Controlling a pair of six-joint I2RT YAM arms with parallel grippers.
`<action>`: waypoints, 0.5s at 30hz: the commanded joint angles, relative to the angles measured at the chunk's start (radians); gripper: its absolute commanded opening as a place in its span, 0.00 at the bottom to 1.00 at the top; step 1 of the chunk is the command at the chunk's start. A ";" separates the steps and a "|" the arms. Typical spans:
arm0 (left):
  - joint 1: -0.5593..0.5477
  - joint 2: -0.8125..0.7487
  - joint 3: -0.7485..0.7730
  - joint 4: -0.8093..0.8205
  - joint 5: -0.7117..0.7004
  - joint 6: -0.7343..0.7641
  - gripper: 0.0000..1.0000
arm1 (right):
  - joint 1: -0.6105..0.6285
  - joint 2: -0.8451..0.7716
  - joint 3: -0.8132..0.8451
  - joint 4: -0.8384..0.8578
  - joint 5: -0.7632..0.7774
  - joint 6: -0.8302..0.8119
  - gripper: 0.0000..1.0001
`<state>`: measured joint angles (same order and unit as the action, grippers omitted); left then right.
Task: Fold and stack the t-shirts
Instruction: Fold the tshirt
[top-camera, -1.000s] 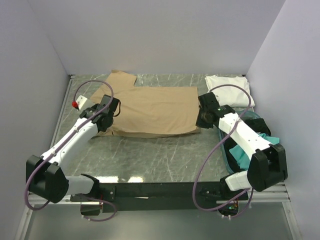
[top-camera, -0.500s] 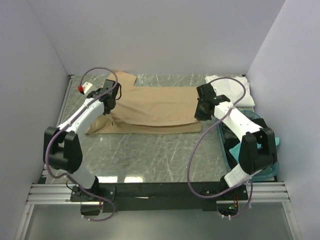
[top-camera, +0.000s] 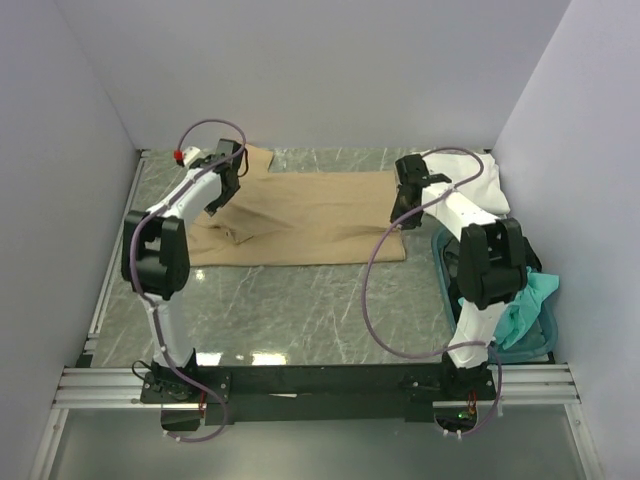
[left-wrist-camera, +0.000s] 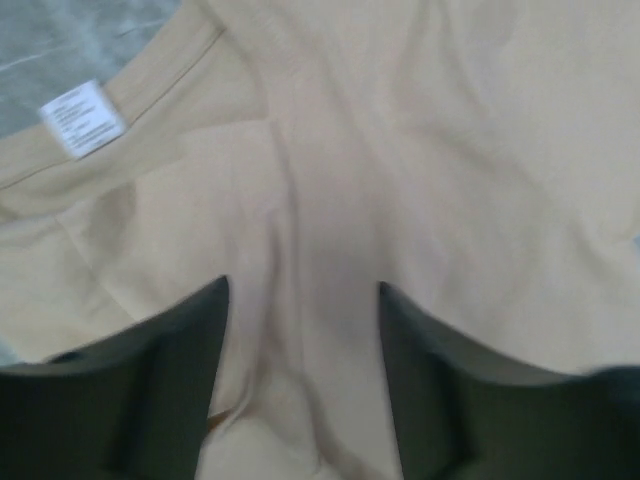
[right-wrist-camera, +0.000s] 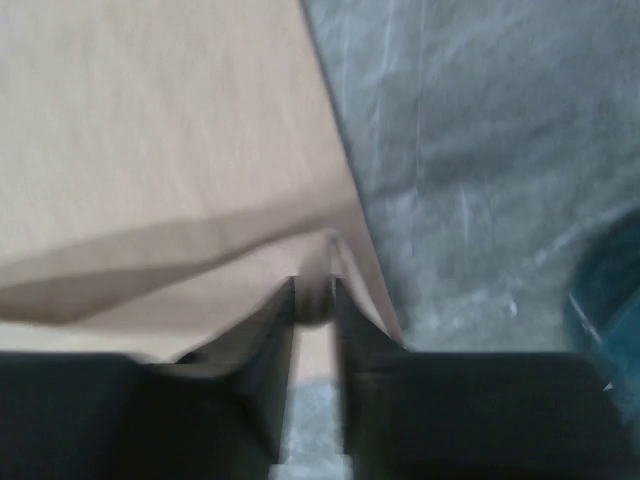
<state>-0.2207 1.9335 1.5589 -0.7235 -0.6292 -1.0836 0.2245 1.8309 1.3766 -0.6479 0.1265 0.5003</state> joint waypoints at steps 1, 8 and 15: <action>0.026 0.082 0.146 0.007 0.038 0.070 0.69 | -0.039 0.056 0.107 0.033 0.038 -0.006 0.33; 0.038 0.004 0.201 -0.021 0.100 0.129 0.99 | -0.033 -0.106 0.005 0.083 0.041 -0.005 0.77; 0.043 -0.286 -0.250 0.159 0.186 0.122 0.99 | 0.093 -0.234 -0.209 0.189 -0.070 -0.049 0.81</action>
<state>-0.1810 1.7348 1.4189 -0.6548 -0.4831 -0.9771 0.2562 1.6184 1.2160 -0.5312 0.1078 0.4820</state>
